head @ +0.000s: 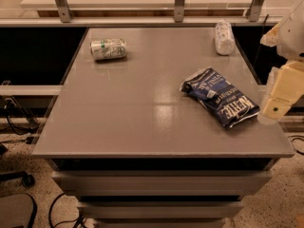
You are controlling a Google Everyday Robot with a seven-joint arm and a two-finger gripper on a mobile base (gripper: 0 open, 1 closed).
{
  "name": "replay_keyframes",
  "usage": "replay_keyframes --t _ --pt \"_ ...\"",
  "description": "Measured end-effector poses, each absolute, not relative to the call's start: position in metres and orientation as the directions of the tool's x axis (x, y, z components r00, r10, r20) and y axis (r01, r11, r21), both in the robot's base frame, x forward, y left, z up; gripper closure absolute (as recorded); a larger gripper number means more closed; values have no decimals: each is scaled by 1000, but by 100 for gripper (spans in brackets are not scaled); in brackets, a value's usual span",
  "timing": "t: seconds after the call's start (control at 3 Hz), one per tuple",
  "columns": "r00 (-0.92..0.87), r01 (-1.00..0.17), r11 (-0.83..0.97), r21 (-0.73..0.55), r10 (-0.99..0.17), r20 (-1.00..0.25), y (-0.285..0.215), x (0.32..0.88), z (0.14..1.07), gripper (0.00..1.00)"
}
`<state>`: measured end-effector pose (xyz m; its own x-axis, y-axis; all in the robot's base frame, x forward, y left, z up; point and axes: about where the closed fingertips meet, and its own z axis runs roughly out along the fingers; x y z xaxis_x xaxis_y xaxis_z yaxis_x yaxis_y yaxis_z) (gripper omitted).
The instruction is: Move blue chip bag near 7up can
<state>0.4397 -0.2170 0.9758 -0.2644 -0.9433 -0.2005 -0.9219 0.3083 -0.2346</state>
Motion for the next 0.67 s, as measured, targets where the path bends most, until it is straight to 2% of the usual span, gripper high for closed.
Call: replay_keyframes --t 0.67 --pt "-390 -897 418 -146 -902 -187 -192 469 932 0"
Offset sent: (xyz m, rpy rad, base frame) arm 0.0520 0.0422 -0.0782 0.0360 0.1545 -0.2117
